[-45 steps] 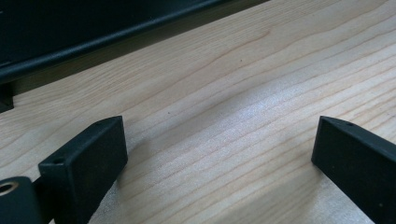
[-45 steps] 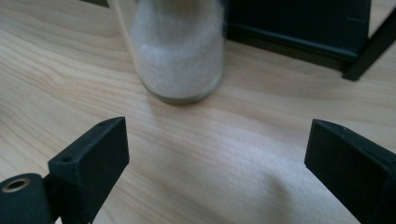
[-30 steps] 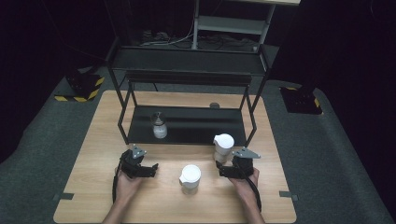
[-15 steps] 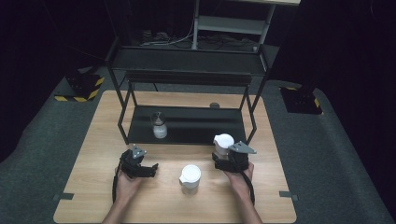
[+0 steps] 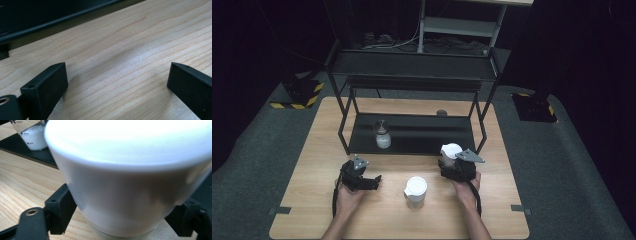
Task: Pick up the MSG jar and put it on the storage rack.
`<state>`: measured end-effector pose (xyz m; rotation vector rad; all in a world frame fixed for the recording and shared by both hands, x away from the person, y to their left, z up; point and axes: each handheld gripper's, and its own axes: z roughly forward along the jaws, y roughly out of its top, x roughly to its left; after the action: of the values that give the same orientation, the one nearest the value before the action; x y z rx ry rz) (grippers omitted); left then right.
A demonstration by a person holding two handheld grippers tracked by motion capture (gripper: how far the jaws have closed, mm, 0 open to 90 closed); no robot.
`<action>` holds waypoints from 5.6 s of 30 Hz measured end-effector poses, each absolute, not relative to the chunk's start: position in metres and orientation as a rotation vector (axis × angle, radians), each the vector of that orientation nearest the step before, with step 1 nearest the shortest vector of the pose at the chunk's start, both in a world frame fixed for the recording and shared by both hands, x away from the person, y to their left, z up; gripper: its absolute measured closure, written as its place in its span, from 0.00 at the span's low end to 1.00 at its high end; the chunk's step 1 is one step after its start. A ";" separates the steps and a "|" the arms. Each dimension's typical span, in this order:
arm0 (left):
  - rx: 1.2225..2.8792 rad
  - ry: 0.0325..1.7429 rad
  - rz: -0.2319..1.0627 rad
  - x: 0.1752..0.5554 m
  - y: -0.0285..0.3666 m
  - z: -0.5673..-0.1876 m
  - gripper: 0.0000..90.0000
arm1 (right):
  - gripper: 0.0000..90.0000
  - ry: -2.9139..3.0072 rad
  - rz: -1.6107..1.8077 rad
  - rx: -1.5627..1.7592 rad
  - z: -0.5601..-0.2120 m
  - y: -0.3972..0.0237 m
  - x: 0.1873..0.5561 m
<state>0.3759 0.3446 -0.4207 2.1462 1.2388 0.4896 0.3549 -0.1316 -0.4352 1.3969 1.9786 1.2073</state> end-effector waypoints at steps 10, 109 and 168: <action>2.146 1.239 0.498 0.375 0.344 -0.421 0.04 | 0.31 1.969 1.188 1.390 -0.437 -0.129 0.353; 2.148 1.239 0.489 0.376 0.345 -0.421 0.04 | 0.35 1.925 1.214 1.419 -0.399 -0.139 0.396; 2.148 1.239 0.489 0.376 0.345 -0.421 0.04 | 0.34 1.905 1.111 1.438 -0.415 -0.109 0.436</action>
<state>0.3764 0.3450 -0.4206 2.1475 1.2394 0.4892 0.4363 -0.1088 -0.4150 1.4375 1.9049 1.1108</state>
